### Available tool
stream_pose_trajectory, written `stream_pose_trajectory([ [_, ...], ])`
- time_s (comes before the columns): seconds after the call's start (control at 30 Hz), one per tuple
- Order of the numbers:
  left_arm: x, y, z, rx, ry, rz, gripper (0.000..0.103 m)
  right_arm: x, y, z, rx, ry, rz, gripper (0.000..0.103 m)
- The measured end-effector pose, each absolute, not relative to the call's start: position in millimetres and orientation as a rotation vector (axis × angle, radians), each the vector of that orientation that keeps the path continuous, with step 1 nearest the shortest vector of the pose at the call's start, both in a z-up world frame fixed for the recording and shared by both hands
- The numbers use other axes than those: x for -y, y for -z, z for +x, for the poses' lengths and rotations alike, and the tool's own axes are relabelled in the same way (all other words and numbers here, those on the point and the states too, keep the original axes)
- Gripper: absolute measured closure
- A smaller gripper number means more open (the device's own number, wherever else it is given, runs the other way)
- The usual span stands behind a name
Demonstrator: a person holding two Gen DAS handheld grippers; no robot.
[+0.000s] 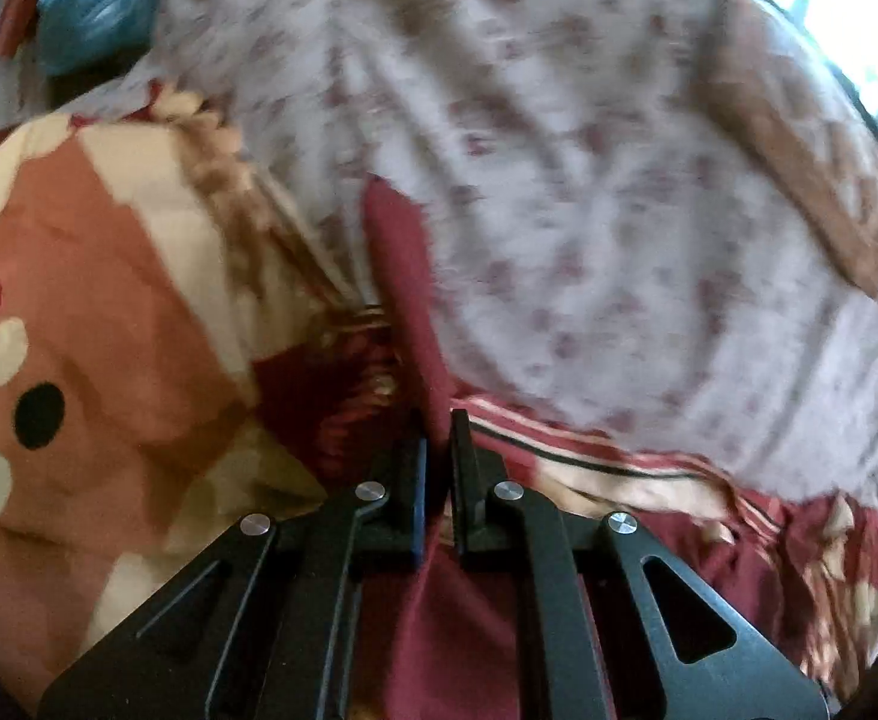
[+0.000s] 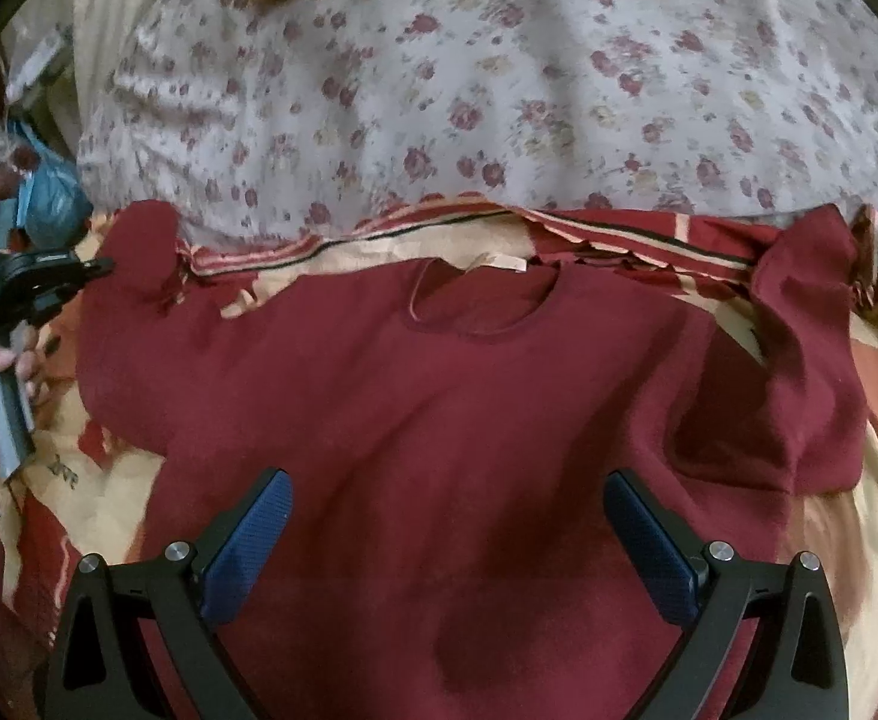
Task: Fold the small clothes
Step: 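Grasp the sweatshirt side with the left tool and fold it inward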
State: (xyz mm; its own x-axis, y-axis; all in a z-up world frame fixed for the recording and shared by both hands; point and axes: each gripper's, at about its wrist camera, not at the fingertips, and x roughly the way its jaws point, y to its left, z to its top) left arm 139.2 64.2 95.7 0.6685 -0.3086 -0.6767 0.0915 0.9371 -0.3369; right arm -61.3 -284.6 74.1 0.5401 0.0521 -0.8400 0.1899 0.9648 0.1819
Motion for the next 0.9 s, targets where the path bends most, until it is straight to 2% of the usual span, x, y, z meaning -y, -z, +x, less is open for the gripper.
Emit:
stream_pose_trajectory([
  [0.23,31.7,-135.9,52.3,-0.733,0.506,-0.141,0.098,300.0,-97.3,-77.0,-0.947,0.127,0.263,0.0],
  [0.4,120.2,-101.3,-8.4,-0.771,0.67,-0.058,0.097,331.8,-109.7,-89.8,-0.9,0.196,0.322,0.0],
  [0.43,143.0,-77.4,-19.9,-0.826,0.691,-0.031,0.093,340.8,-111.3,-93.1,-0.892,0.22,0.331,0.0],
  [0.47,158.4,-58.0,-24.3,-0.883,0.698,-0.009,0.08,346.3,-111.1,-95.3,-0.893,0.233,0.335,0.0],
  [0.53,177.6,-23.4,-31.1,-1.022,0.729,0.003,0.061,357.9,-107.7,-97.9,-0.916,0.257,0.347,0.0],
  [0.63,174.7,-20.2,-48.5,-0.989,0.732,0.014,0.061,368.1,-102.5,-101.2,-0.941,0.257,0.371,0.0],
  [0.7,162.9,-34.8,-59.7,-0.94,0.72,0.051,0.058,372.2,-100.7,-101.0,-0.948,0.231,0.383,0.0],
  [0.83,108.6,-55.4,-70.1,-0.834,0.56,0.113,0.044,375.2,-98.6,-90.2,-0.948,0.19,0.377,0.0],
  [0.9,83.3,-52.0,-58.8,-0.817,0.43,0.136,0.044,373.0,-95.7,-83.2,-0.952,0.156,0.376,0.0],
])
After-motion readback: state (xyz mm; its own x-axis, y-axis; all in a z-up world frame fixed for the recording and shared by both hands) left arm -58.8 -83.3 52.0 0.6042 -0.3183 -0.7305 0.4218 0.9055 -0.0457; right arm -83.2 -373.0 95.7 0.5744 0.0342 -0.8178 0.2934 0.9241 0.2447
